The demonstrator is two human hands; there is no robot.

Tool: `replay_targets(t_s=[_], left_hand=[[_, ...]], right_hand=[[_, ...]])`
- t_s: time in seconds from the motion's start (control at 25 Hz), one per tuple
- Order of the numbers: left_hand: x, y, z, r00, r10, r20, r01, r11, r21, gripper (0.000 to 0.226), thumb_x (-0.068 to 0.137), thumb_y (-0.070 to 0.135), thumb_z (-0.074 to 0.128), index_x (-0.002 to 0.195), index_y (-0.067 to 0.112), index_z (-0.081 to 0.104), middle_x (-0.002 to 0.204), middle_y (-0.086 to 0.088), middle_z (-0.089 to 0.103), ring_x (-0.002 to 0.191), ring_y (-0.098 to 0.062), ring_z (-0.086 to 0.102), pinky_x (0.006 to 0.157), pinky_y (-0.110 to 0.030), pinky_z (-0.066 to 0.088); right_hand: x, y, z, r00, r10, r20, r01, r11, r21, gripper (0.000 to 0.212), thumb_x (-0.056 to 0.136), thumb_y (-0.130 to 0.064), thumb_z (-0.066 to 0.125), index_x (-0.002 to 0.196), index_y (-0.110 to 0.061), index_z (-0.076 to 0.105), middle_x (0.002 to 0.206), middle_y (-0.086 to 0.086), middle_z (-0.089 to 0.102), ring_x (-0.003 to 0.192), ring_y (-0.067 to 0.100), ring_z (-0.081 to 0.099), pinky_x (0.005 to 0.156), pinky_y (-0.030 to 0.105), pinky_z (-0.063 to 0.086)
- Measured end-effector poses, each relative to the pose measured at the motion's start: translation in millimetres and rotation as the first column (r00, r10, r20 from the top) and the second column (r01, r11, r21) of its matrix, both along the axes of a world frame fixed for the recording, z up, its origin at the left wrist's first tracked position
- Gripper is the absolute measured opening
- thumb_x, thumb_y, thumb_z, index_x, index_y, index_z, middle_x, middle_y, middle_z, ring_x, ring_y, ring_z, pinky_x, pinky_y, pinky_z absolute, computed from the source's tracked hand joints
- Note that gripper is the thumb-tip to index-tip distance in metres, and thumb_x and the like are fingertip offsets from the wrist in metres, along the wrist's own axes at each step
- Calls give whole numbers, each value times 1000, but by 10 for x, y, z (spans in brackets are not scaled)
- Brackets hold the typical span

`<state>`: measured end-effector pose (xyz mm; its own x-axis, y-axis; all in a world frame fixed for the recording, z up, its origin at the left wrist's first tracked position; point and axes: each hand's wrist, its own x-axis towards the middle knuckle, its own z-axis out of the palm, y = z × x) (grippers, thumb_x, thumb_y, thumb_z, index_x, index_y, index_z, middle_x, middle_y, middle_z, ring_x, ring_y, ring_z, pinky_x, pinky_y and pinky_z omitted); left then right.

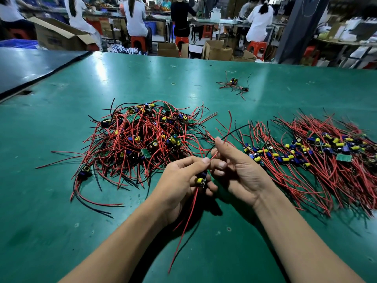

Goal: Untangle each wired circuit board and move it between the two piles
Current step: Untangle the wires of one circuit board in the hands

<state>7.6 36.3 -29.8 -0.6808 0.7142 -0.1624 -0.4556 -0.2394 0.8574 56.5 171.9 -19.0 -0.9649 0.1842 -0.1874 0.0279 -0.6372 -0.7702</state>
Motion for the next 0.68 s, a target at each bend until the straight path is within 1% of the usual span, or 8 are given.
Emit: replay_targets(t_s=[0.12, 0.28, 0.36, 0.44, 0.48, 0.56, 0.6, 0.68], left_hand=[[-13, -14, -4, 996, -8, -87, 1, 997, -73, 12, 86, 19, 66, 83, 8, 70, 63, -13, 56, 48, -22, 60, 46, -25, 51], [3, -26, -11, 983, -18, -181, -4, 992, -123, 23, 94, 15, 59, 78, 11, 76, 69, -18, 55, 49, -22, 60, 48, -26, 50], [19, -26, -2, 984, -10, -180, -10, 994, -113, 22, 95, 13, 58, 79, 9, 73, 69, -19, 57, 47, -21, 58, 46, -25, 49], [24, -20, 3, 983, 9, -183, -29, 993, -111, 19, 96, 12, 57, 84, 3, 68, 70, -19, 57, 46, -21, 58, 45, -24, 48], [20, -17, -2, 981, 21, -190, -43, 993, -111, 18, 96, 12, 56, 88, 0, 66, 70, -19, 57, 46, -20, 58, 44, -24, 48], [18, -19, -16, 973, 50, -225, -78, 990, -120, 20, 96, 10, 56, 88, -7, 63, 69, -11, 62, 44, -20, 58, 42, -24, 48], [26, -16, -29, 965, 56, -256, -93, 986, -137, 22, 95, 9, 58, 84, -9, 62, 72, -6, 66, 44, -21, 58, 42, -24, 48], [56, 1, -53, 948, 49, -315, -108, 979, -172, 26, 94, 9, 61, 75, -8, 59, 93, 1, 71, 46, -24, 59, 45, -27, 51]], right_hand=[[-18, -12, -33, 991, -109, -74, 115, 989, 97, 26, 80, -23, 74, 77, -18, 49, 58, -2, 41, 41, 6, 40, 40, 20, 44], [-27, 29, -65, 978, -196, -72, 209, 929, 305, 29, 68, -27, 83, 72, -16, 56, 56, 1, 44, 42, 8, 40, 47, 21, 46], [-13, 33, -67, 983, -177, -48, 183, 926, 329, 27, 66, -30, 84, 73, -15, 62, 61, 4, 50, 43, 10, 44, 45, 21, 44], [9, -7, -67, 997, -78, -9, 77, 943, 325, 25, 75, -29, 82, 86, -9, 71, 65, 9, 57, 42, 18, 53, 42, 26, 49], [19, -33, -70, 1000, -14, 10, 10, 937, 349, 28, 81, -31, 79, 93, -6, 72, 66, 11, 59, 40, 23, 54, 42, 31, 51], [32, -61, -67, 998, 50, 43, -64, 905, 421, 35, 88, -36, 74, 99, -3, 74, 67, 15, 63, 39, 26, 56, 44, 32, 53], [37, -65, -59, 997, 45, 56, -66, 892, 447, 37, 89, -39, 73, 98, -3, 75, 68, 16, 65, 40, 26, 58, 44, 31, 53], [35, -51, -42, 996, -7, 85, -36, 872, 489, 40, 89, -44, 70, 92, -5, 77, 66, 15, 66, 41, 23, 60, 41, 30, 53]])
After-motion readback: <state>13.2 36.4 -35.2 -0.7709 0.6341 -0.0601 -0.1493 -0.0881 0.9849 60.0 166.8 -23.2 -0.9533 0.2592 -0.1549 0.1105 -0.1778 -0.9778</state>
